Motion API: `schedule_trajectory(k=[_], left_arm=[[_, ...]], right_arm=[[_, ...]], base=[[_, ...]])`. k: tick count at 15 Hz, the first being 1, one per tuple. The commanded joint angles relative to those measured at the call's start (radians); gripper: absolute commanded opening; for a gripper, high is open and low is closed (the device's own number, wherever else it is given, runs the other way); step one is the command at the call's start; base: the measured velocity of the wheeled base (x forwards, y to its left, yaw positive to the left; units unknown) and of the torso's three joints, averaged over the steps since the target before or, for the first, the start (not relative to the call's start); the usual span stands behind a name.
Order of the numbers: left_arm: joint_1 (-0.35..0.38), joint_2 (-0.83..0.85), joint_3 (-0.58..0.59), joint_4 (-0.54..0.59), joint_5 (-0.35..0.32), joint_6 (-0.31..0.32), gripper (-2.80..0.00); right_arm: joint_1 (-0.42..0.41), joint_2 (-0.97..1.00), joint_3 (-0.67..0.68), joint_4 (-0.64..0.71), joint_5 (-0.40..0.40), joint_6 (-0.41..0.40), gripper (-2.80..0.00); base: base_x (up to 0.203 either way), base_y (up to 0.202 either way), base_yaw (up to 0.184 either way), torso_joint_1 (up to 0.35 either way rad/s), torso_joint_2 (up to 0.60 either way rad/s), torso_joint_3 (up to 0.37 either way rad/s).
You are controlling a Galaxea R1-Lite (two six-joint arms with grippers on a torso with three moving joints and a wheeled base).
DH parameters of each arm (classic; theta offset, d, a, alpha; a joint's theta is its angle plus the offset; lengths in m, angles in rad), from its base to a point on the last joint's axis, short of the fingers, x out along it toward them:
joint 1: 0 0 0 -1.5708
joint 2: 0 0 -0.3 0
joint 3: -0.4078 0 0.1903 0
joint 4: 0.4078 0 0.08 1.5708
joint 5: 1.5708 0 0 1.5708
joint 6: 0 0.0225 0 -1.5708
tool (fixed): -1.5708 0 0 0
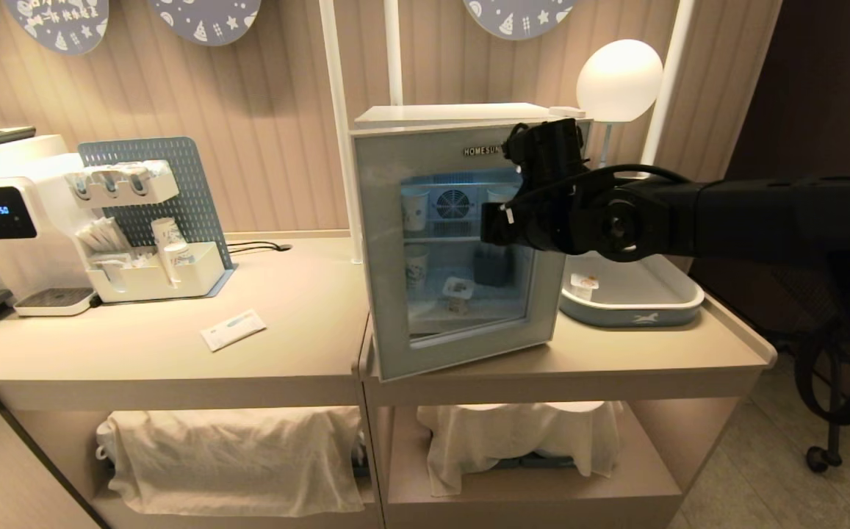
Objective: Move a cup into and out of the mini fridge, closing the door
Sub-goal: Close the freezer door
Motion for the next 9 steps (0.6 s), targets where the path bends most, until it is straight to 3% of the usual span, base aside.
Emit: schedule_trajectory(k=[1, 5, 9], left_arm=[[0.0, 0.001, 0.0, 0.0, 0.0, 0.0, -2.8], [0.0, 0.001, 0.0, 0.0, 0.0, 0.0, -2.8], [0.0, 0.001, 0.0, 0.0, 0.0, 0.0, -2.8]], right_arm=[[0.0, 0.014, -0.003, -0.041, -0.009, -0.051, -2.8], [-0.004, 0.05, -0.004, -0.19, -0.035, -0.244, -2.8], [-0.004, 0.092, -0.005, -0.238, -0.035, -0.308, -2.8]], base=[[0.0, 0.0, 0.0, 0.0, 0.0, 0.0], [0.0, 0.0, 0.0, 0.0, 0.0, 0.0], [0.0, 0.0, 0.0, 0.0, 0.0, 0.0]])
